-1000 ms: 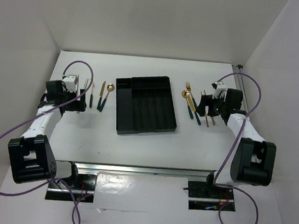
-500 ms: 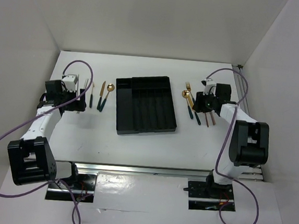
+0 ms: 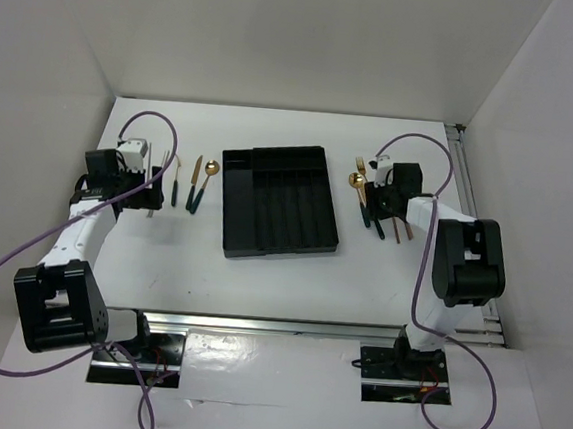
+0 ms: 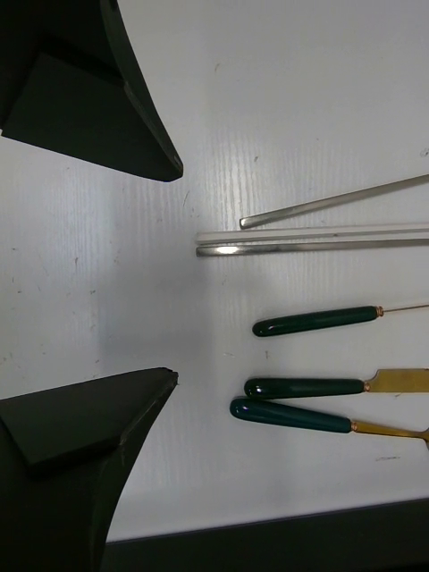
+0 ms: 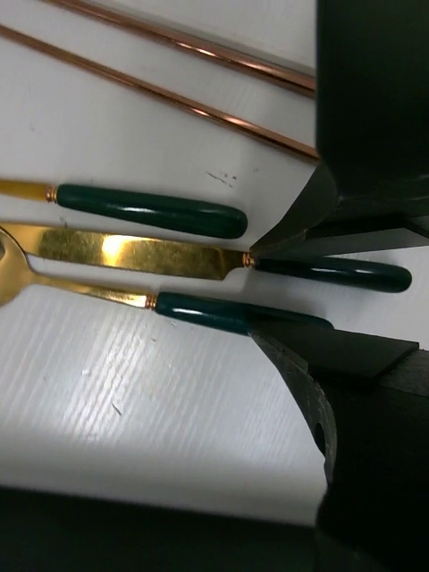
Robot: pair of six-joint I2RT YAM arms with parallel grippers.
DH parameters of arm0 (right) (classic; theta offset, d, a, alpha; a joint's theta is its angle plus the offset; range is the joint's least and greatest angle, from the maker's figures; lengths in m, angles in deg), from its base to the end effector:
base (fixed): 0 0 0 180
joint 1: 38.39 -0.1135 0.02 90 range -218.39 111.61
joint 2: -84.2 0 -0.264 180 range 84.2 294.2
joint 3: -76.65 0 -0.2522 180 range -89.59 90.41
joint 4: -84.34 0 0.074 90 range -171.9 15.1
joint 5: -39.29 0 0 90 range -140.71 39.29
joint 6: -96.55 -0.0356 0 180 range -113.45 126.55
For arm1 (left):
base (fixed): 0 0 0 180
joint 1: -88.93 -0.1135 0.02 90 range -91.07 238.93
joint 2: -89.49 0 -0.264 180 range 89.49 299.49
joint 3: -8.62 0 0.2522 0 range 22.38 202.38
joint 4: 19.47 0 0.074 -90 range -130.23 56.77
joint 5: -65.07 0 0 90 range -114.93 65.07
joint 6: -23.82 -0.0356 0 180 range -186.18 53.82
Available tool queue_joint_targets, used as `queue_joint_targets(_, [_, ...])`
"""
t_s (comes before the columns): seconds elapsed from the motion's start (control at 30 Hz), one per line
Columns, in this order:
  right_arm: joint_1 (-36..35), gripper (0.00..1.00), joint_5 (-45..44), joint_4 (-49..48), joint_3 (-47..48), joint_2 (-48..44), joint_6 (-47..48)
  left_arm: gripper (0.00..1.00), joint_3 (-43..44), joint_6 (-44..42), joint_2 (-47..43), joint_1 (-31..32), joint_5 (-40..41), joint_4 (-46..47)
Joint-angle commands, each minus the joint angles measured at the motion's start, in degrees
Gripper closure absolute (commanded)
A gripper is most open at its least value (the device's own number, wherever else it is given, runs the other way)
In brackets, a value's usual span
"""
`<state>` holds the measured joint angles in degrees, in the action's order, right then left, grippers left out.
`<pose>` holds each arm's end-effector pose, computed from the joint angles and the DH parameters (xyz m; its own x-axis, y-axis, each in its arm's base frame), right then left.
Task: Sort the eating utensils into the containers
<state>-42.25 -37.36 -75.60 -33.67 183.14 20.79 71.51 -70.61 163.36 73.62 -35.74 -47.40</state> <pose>0.3505 0.0319 0.1686 -0.6803 -0.2858 -0.6749 -0.3952 0.9186 0.0094 0.2709 0.0672 0.2506 -0.6132 -0.0892 -0.7849 -0.0714 0.9958 -0.0573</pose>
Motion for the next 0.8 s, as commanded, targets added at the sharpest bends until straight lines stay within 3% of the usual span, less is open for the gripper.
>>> queue_joint_targets(0.0, [-0.01, 0.59, -4.29, -3.93, 1.21, 1.25, 0.61, 0.00, 1.94, -0.76, 0.75, -0.33, 0.09, 0.55])
queue_joint_targets(0.47, [-2.29, 0.60, -1.48, -2.88, 3.14, 2.49, 0.62, 0.00, 2.47, -0.76, 1.81, -0.33, 0.09, 0.55])
queue_joint_targets(0.77, [-2.29, 0.63, -5.34, -2.88, 4.20, 3.02, 0.09, 0.00, 2.47, -0.76, 2.33, -0.33, 0.09, 0.55])
